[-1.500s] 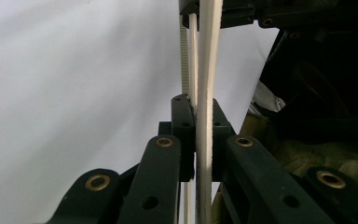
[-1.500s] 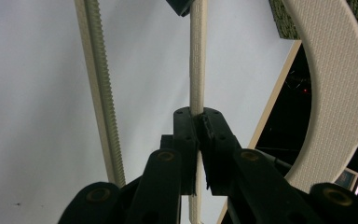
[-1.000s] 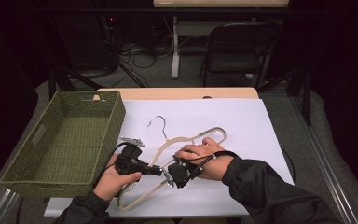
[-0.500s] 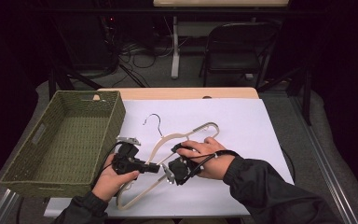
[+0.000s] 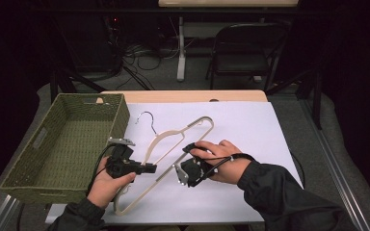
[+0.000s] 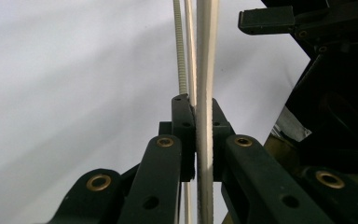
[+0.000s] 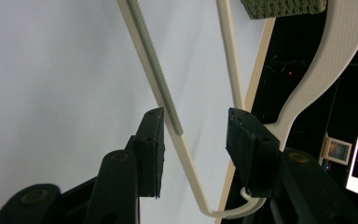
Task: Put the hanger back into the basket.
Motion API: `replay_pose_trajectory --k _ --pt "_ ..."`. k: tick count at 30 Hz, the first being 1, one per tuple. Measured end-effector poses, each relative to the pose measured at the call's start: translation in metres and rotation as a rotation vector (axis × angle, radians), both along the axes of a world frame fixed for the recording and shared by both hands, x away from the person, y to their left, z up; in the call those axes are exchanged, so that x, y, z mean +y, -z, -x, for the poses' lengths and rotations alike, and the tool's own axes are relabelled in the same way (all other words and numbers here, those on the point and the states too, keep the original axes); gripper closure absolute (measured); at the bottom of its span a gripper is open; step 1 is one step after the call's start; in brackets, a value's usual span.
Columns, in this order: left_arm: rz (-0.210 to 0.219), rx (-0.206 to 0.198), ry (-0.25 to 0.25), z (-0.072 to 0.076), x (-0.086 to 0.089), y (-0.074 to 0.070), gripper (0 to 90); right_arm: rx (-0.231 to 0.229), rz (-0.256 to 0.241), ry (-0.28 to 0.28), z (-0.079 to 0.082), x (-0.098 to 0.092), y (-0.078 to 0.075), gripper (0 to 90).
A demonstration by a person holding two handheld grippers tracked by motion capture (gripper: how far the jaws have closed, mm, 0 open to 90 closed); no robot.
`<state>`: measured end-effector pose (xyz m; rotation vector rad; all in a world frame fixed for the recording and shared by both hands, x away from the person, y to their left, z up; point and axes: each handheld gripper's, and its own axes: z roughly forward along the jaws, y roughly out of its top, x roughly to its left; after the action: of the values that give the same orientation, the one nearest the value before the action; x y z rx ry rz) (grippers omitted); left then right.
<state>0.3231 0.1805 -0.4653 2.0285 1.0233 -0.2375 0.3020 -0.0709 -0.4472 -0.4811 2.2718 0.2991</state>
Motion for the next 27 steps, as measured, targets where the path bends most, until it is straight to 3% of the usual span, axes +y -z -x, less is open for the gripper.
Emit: replay_pose_trajectory --k 5,7,9,16,22,27 --pt "-0.04 -0.027 -0.045 0.004 0.003 -0.007 87.4 0.018 -0.003 0.031 -0.001 -0.007 0.002 54.8" --pt "-0.075 -0.051 -0.066 0.007 0.003 -0.01 87.4 0.02 -0.006 0.035 -0.002 -0.007 0.002 54.5" --pt "-0.142 -0.097 -0.106 0.011 0.002 -0.014 87.3 0.033 -0.011 0.051 -0.002 -0.01 0.003 54.1" --pt "-0.194 -0.134 -0.14 0.012 0.003 -0.019 87.3 0.034 -0.018 0.063 -0.001 -0.012 0.003 53.2" --pt "-0.21 -0.143 -0.149 0.015 0.004 -0.024 87.3 0.042 -0.03 0.071 -0.002 -0.015 0.004 51.8" --pt "-0.19 -0.142 -0.151 0.017 0.009 -0.034 87.3 0.044 -0.037 0.078 -0.003 -0.017 0.006 51.5"
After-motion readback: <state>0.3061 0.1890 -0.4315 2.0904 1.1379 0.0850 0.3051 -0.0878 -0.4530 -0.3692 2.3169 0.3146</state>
